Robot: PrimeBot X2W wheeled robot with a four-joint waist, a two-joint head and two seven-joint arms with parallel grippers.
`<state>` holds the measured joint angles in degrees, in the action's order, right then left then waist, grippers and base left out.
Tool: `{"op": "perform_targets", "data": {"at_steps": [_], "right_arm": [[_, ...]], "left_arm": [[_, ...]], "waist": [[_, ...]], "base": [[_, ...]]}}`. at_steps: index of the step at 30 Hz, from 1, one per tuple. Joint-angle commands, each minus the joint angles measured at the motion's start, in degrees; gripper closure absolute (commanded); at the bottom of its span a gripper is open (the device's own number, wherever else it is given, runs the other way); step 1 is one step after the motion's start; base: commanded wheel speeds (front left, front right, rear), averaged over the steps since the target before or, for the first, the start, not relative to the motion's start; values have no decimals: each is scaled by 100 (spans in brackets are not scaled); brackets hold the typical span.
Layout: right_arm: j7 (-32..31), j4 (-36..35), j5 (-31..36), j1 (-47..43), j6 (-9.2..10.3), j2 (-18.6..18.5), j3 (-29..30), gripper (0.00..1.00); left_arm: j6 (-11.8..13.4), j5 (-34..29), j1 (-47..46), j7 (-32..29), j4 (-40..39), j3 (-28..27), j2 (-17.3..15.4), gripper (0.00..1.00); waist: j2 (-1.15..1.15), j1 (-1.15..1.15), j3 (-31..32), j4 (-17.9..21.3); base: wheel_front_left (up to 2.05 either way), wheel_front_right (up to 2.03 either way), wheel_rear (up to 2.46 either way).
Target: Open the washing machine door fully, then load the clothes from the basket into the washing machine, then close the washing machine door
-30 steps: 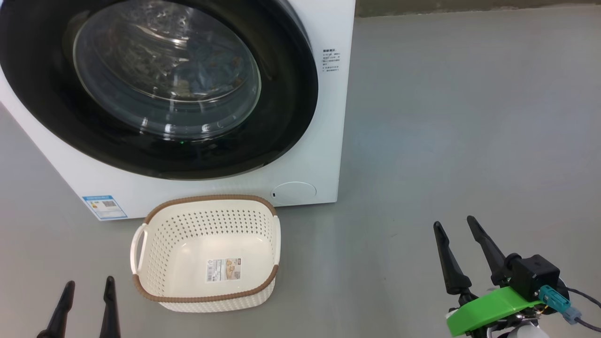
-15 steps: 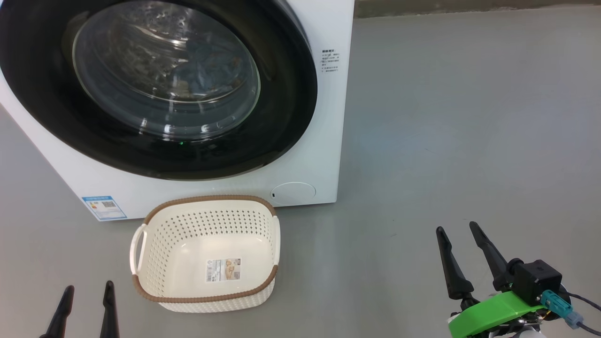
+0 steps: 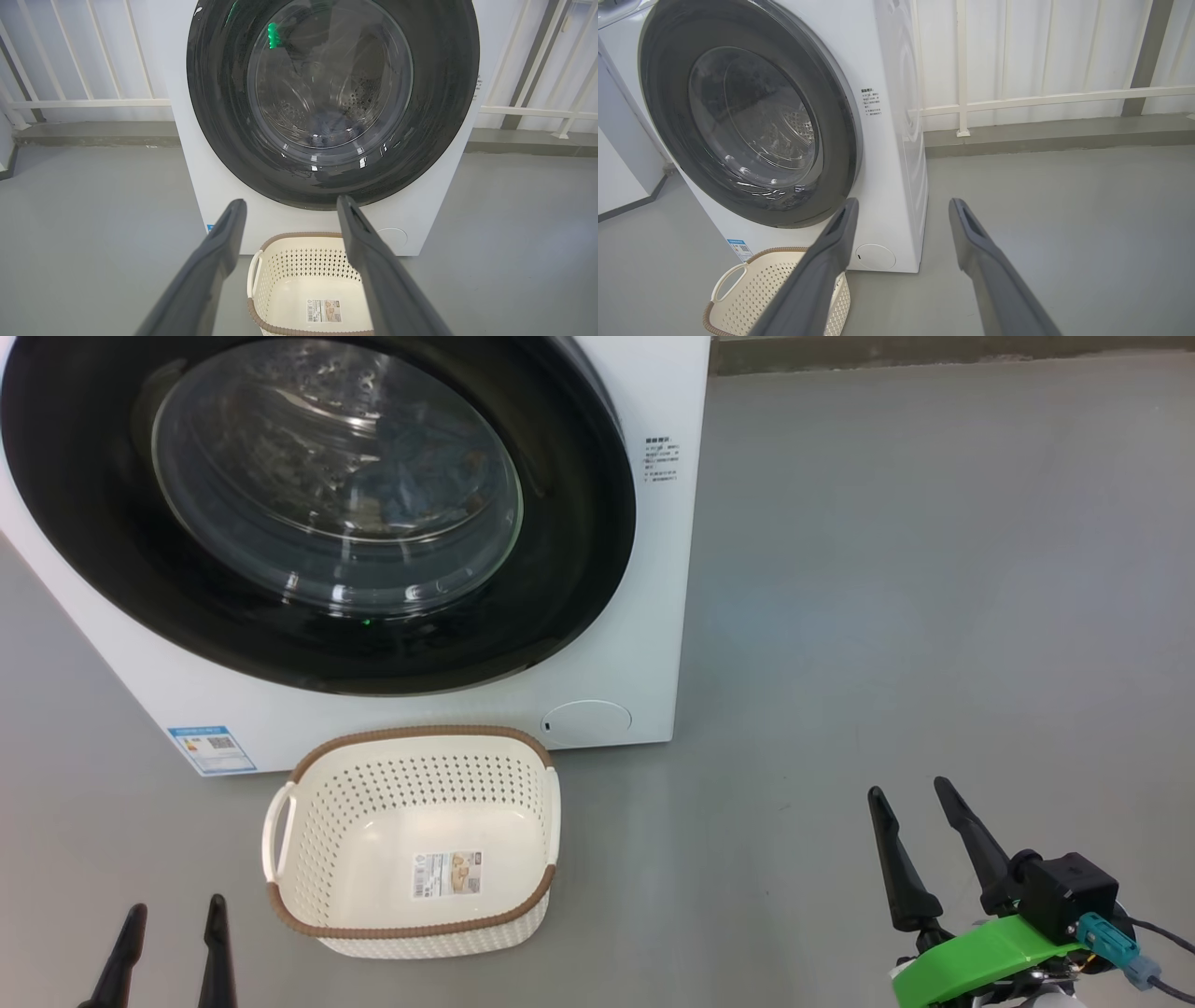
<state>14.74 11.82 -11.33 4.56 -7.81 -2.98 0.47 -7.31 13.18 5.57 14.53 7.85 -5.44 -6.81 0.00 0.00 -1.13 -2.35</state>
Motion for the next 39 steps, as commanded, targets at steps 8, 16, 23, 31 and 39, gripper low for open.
{"op": "perform_targets", "data": {"at_steps": [8,16,23,31,39], "right_arm": [[26,-111,-126,68,32,11,-130,0],[26,-135,-151,57,32,11,-131,0],[-53,241,-193,-33,-1,8,26,100],[-190,236,-714,-27,1,7,63,100],[-325,238,-1230,-8,3,6,101,100]], "left_arm": [[-18,-21,-167,47,-142,-210,-89,0],[-18,15,-154,47,-145,-124,-118,0],[1,208,-22,-91,225,77,116,100],[-1,714,-88,-224,245,65,134,100],[-2,1218,-167,-353,271,54,152,100]], "waist": [[0,0,7,14],[0,0,12,16],[0,2,16,22],[0,1,24,36],[0,0,26,50]], "base": [[0,0,0],[0,0,0],[0,0,0],[0,0,0],[0,0,0]]}}
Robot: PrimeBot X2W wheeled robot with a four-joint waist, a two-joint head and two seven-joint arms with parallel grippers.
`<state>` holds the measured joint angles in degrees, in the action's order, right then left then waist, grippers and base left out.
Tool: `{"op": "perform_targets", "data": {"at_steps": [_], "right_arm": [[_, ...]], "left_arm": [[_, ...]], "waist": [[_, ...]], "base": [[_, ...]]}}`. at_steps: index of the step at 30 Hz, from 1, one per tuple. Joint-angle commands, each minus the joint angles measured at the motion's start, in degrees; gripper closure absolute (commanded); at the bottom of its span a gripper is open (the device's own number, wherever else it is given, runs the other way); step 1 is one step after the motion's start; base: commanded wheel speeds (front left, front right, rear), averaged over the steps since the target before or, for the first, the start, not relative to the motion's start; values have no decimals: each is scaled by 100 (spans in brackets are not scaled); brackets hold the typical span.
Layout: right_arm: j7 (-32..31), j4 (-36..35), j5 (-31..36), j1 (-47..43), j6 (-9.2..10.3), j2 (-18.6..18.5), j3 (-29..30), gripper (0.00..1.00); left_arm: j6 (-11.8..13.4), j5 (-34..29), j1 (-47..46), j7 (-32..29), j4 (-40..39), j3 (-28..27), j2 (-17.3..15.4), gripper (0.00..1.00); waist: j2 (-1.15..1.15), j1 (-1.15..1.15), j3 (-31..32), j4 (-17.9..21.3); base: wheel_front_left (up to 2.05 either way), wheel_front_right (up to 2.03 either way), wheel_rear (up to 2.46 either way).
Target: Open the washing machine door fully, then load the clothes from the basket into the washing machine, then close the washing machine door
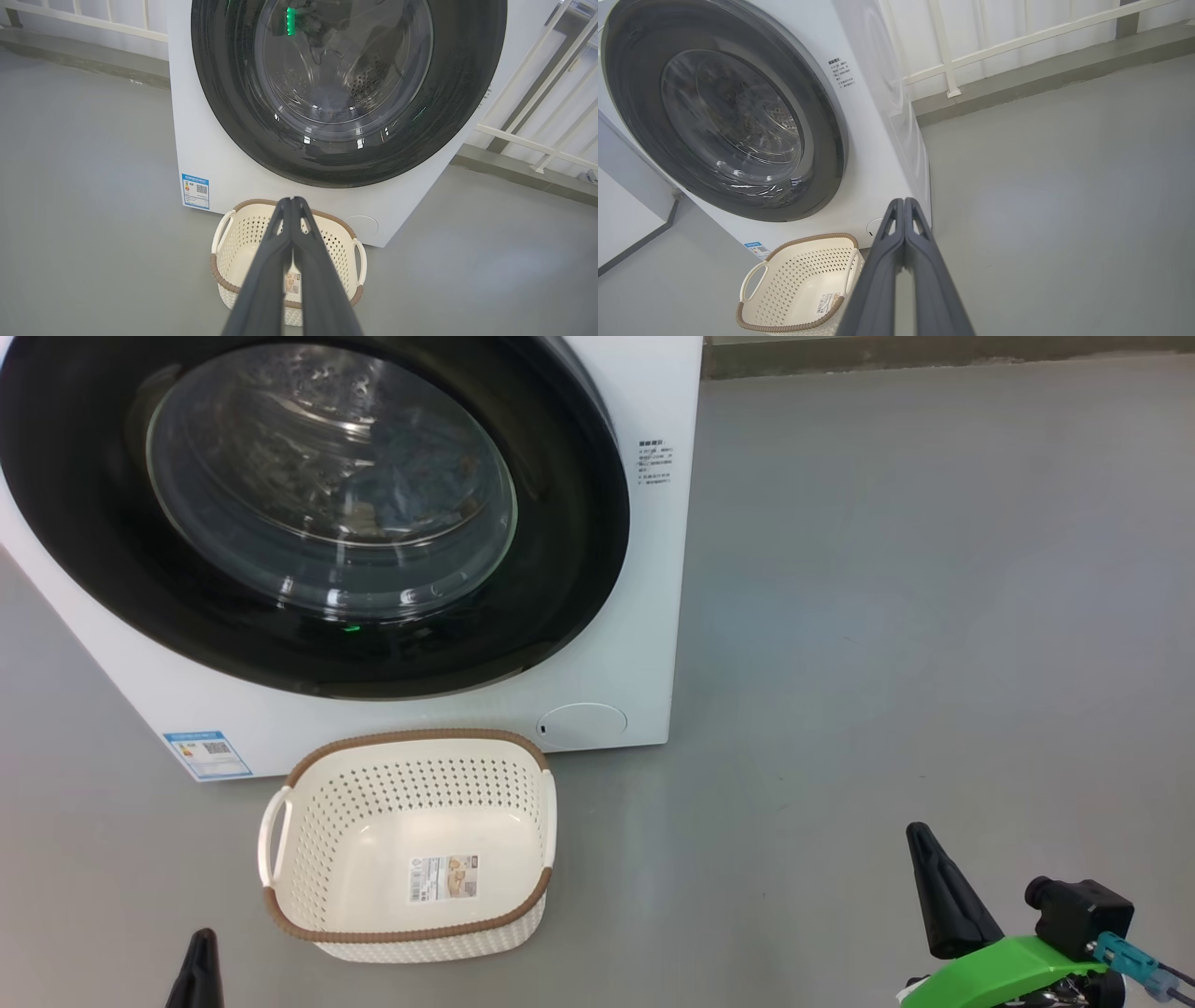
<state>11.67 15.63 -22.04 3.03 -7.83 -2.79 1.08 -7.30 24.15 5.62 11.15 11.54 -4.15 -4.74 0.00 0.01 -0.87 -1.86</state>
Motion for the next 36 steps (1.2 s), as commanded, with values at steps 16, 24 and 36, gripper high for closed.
{"op": "perform_targets", "data": {"at_steps": [16,24,36], "right_arm": [[-273,-145,-1130,170,9,-14,111,100],[-409,-146,-1646,182,11,-14,149,100],[-613,-148,-2423,202,15,-14,207,100]], "left_arm": [[-5,1067,-316,-262,-48,-98,-20,100],[-6,1570,-391,-394,-22,-111,-2,100],[-8,2327,-506,-593,17,-130,25,100]], "waist": [[0,-1,10,28],[0,-1,16,41],[0,-1,23,62]], "base": [[0,0,0],[0,0,0],[0,0,0]]}}
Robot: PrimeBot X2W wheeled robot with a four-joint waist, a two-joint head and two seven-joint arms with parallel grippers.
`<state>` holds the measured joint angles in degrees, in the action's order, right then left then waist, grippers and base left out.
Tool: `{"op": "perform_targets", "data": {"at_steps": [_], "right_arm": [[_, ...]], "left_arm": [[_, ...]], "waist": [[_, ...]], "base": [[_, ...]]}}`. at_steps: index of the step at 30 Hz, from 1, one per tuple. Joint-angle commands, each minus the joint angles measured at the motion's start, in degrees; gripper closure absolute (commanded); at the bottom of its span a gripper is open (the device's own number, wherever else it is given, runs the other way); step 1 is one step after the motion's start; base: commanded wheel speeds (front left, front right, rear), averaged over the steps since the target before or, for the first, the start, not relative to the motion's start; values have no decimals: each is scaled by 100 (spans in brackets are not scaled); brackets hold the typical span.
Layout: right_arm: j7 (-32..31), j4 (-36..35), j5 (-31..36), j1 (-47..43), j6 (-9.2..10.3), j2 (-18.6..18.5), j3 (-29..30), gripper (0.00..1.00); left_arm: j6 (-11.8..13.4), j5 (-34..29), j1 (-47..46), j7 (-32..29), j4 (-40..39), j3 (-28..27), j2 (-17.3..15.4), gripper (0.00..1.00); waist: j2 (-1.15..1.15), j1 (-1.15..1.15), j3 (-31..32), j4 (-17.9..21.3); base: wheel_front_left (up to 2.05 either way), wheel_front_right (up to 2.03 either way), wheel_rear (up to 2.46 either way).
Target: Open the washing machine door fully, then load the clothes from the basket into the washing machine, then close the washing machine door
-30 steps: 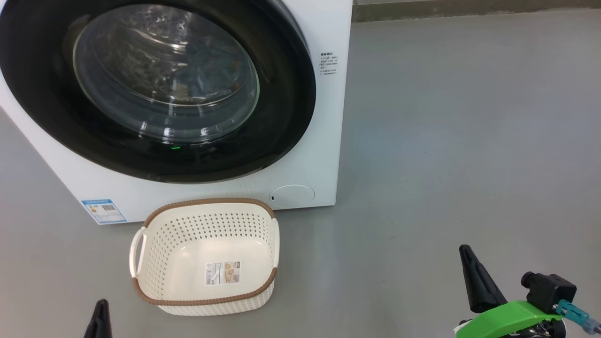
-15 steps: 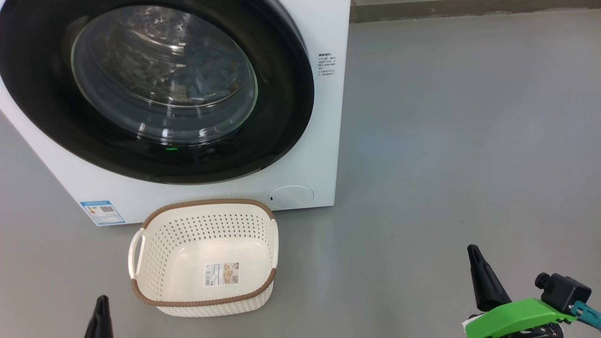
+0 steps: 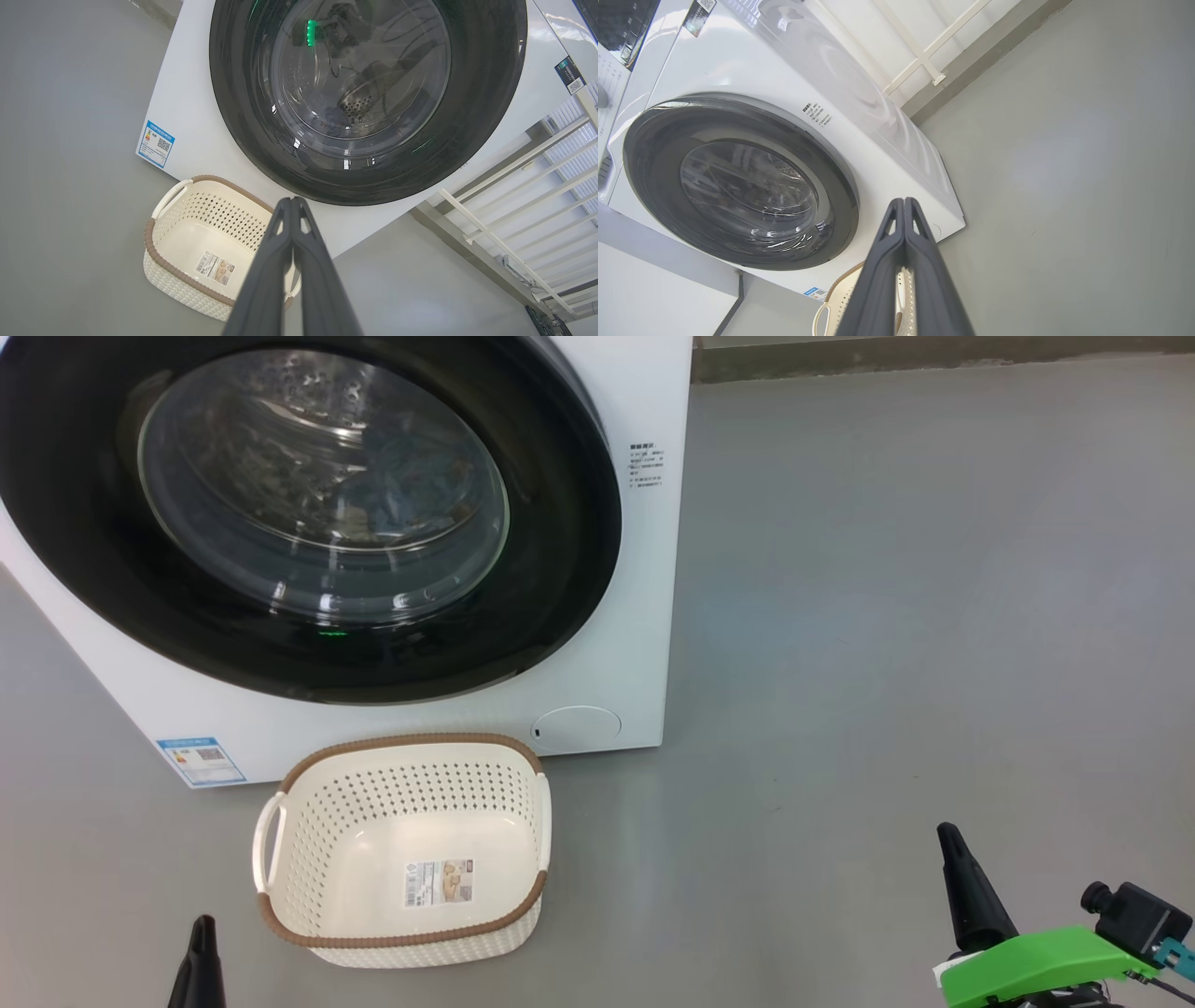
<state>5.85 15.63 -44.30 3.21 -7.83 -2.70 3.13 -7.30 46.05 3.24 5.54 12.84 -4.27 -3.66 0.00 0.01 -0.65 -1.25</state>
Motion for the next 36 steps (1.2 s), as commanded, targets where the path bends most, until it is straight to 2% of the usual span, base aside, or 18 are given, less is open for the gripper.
{"op": "perform_targets", "data": {"at_steps": [1,36], "right_arm": [[-47,-148,-262,186,15,-22,7,100],[-643,-154,-2527,242,24,-21,175,100]], "left_arm": [[-8,200,-277,-49,-109,-119,-80,100],[-14,2408,-611,-629,5,-175,-1,100]], "waist": [[0,0,1,3],[0,-1,24,64]], "base": [[0,0,0],[0,0,0]]}}
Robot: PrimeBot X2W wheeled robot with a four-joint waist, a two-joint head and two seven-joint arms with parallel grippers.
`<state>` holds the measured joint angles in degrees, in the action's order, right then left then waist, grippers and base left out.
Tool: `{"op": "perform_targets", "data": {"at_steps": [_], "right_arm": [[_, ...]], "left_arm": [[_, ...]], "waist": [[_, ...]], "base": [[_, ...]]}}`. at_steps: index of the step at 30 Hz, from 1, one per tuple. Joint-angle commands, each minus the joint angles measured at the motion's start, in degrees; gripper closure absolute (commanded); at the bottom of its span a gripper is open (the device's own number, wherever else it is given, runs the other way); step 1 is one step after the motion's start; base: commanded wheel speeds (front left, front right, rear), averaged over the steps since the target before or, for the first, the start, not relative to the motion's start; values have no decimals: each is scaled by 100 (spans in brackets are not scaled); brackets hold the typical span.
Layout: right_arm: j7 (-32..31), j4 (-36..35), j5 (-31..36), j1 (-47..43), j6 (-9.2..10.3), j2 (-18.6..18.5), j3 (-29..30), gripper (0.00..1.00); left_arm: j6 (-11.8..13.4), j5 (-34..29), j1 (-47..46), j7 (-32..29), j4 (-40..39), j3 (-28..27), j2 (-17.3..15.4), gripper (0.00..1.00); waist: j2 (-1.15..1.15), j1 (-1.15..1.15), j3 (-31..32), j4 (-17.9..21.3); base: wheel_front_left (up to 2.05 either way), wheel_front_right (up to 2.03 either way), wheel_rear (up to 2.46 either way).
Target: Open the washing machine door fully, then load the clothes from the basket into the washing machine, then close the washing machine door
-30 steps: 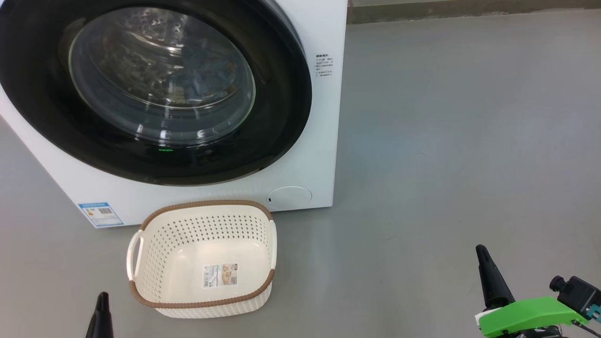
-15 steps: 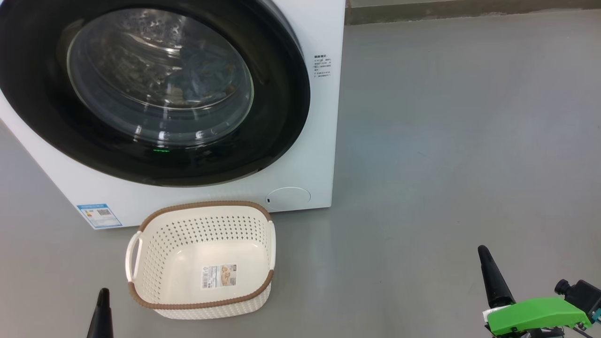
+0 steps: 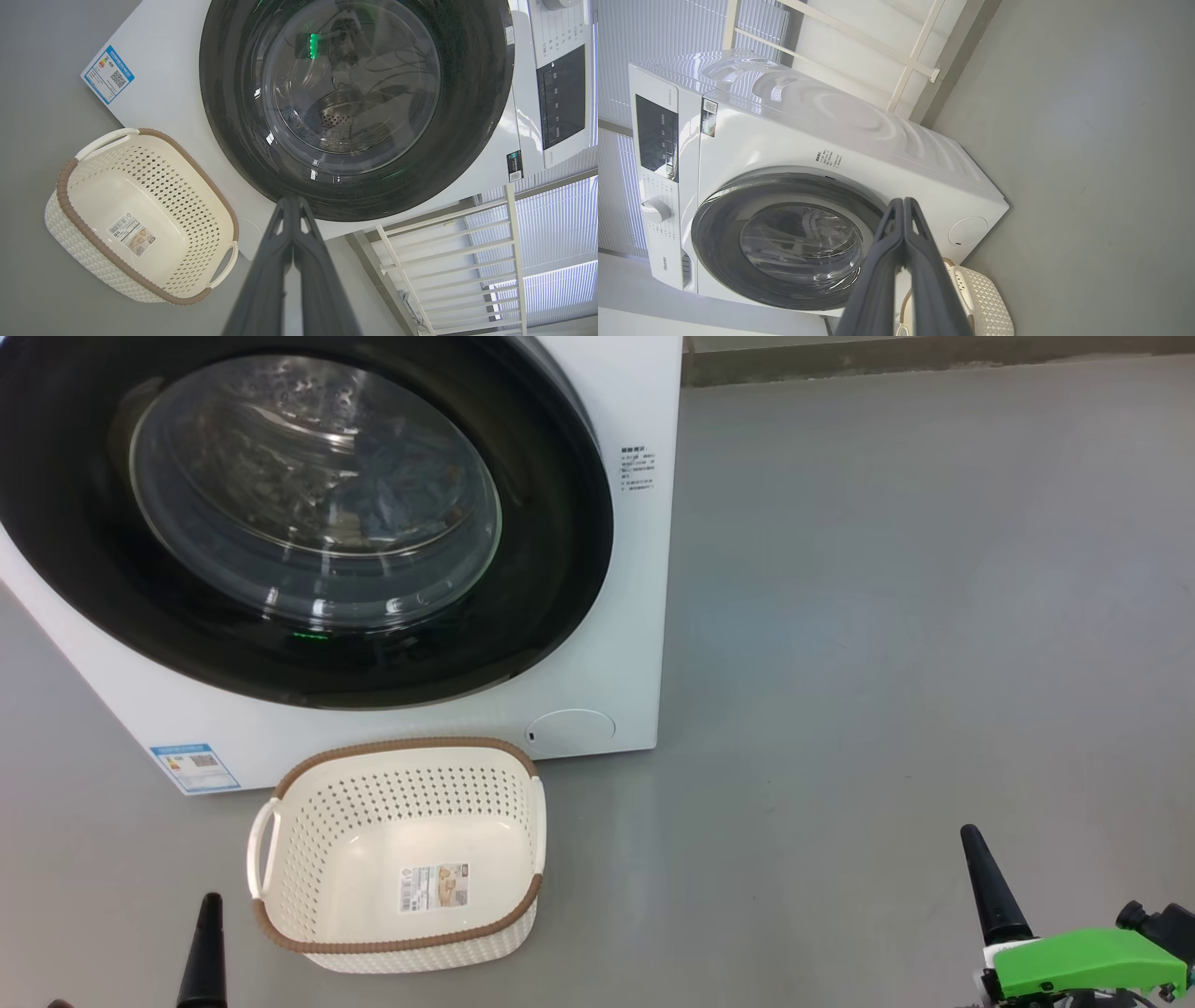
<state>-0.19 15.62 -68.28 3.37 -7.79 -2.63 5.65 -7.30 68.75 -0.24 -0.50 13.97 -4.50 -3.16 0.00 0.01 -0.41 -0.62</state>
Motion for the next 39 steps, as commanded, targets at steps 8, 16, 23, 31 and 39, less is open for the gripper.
{"op": "perform_targets", "data": {"at_steps": [8,16,23,31,39], "right_arm": [[-174,-155,-645,238,23,-28,-39,100],[-310,-156,-1160,251,25,-27,-1,100],[-429,-157,-1613,262,27,-27,33,100],[-548,-159,-2064,274,29,-27,67,100],[-633,-159,-2386,282,31,-26,91,100]], "left_arm": [[-15,641,-338,-157,-82,-164,-33,100],[-16,1144,-414,-288,-55,-176,-15,100],[-17,1586,-481,-404,-33,-187,1,100],[-18,2026,-547,-519,-10,-197,17,100],[-19,2340,-594,-601,7,-205,28,100]], "waist": [[0,0,5,15],[0,0,11,29],[0,0,15,41],[0,0,20,53],[0,-1,23,62]], "base": [[0,0,0],[0,0,0],[0,0,0],[0,0,0],[0,0,0]]}}
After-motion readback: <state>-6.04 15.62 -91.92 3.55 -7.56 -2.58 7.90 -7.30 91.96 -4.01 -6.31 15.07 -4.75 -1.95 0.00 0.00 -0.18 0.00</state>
